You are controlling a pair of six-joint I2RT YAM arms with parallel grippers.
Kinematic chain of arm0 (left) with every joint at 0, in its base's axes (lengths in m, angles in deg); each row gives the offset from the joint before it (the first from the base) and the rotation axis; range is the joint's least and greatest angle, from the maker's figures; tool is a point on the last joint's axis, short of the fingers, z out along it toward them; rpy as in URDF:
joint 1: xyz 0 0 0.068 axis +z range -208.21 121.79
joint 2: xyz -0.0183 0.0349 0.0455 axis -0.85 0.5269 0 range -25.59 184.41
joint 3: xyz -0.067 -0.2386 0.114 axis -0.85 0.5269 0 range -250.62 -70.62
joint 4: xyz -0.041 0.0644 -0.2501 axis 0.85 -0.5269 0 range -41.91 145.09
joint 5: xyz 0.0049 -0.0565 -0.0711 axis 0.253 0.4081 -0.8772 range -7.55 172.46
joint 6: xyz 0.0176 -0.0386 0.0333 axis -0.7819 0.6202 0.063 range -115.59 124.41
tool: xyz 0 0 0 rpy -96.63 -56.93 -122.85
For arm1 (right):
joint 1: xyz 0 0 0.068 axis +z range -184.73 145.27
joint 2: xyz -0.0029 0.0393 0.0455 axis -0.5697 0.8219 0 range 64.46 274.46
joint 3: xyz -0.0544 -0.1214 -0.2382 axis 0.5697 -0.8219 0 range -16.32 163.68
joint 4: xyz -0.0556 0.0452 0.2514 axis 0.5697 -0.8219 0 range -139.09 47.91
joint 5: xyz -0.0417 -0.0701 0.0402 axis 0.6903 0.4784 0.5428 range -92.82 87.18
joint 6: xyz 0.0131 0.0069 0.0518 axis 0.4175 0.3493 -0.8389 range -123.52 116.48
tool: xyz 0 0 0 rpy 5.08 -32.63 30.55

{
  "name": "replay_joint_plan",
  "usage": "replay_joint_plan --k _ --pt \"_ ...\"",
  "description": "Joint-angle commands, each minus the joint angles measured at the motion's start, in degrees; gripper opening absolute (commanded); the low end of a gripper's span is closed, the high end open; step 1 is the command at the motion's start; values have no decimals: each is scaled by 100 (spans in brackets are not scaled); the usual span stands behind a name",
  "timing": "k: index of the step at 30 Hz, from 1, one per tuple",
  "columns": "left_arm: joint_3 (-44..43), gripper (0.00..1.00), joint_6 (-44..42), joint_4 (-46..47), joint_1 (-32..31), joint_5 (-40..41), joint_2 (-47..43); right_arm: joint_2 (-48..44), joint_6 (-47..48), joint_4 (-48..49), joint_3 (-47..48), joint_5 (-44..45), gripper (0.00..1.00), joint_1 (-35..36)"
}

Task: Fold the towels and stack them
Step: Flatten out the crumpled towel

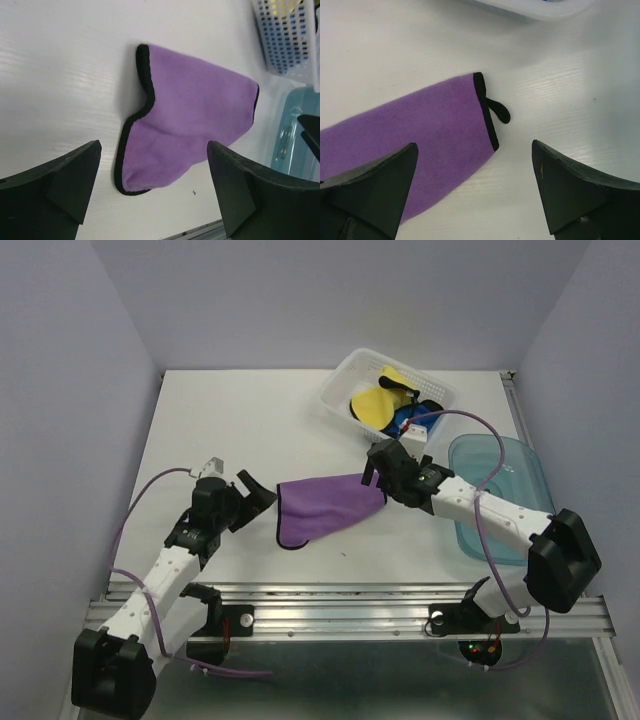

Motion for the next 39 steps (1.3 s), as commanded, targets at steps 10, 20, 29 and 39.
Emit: replay_joint_plan --k 10,20,29,39 --pt "-3 99 516 168 -1881 1126 1557 -950 -266 312 -1407 -576 100 -25" --pt "-310 83 763 -52 -2391 1593 2243 -714 -336 751 -1505 -936 100 -104" --pt "-715 31 1096 -166 -2602 2287 3184 -476 -450 1050 -1523 -1050 100 -289" --pt "-812 0 1141 -342 -2655 2701 3150 -125 -433 1278 -1505 -1042 98 -394"
